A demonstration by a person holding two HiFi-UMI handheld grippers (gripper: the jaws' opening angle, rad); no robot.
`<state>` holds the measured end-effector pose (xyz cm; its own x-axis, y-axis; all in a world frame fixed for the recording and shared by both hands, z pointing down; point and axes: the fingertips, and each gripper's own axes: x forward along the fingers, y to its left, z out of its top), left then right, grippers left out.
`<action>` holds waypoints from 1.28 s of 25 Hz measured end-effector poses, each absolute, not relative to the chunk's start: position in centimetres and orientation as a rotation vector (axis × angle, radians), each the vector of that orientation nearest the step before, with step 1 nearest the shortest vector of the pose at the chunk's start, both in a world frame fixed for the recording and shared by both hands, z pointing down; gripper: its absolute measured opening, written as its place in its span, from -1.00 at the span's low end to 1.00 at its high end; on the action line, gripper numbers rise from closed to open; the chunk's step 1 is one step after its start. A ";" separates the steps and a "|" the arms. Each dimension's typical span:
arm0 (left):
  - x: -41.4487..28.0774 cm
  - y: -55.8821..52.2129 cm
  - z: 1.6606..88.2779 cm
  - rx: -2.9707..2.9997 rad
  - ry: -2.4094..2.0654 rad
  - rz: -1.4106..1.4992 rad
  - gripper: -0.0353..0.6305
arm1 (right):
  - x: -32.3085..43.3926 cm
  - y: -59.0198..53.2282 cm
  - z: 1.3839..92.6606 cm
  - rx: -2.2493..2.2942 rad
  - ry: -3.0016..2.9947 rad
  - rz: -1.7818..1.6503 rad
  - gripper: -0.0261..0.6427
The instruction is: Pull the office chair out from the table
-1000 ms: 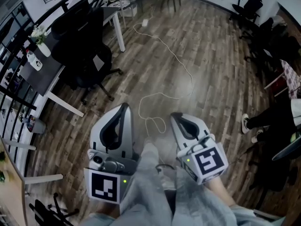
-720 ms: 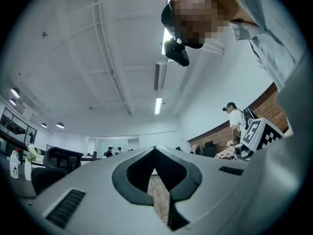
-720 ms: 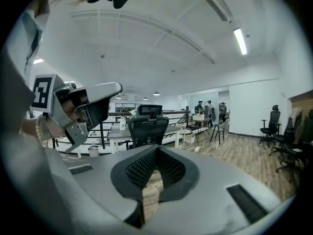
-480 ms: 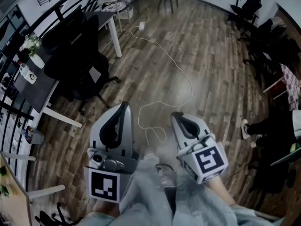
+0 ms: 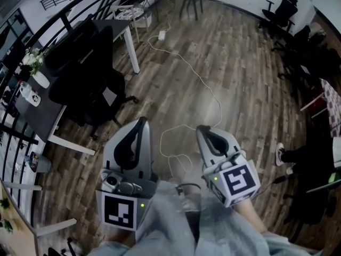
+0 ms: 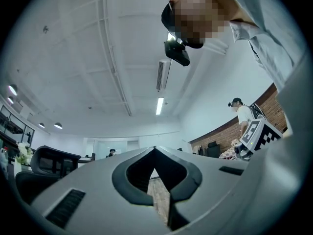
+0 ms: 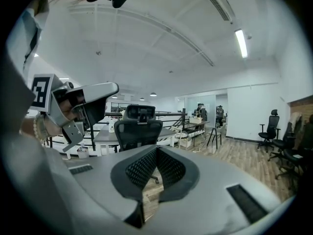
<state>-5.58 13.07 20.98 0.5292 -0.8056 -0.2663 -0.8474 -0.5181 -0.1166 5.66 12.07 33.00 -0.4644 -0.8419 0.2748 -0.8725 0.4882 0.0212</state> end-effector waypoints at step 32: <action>-5.8 4.1 22.5 -2.393 1.689 0.249 -0.92 | 4.9 1.2 34.6 1.162 -2.625 0.178 -0.91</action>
<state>-5.83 4.06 22.54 0.3322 -0.9090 -0.2517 -0.9430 -0.3261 -0.0671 4.89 1.25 34.62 -0.6441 -0.7083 0.2889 -0.7409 0.6716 -0.0052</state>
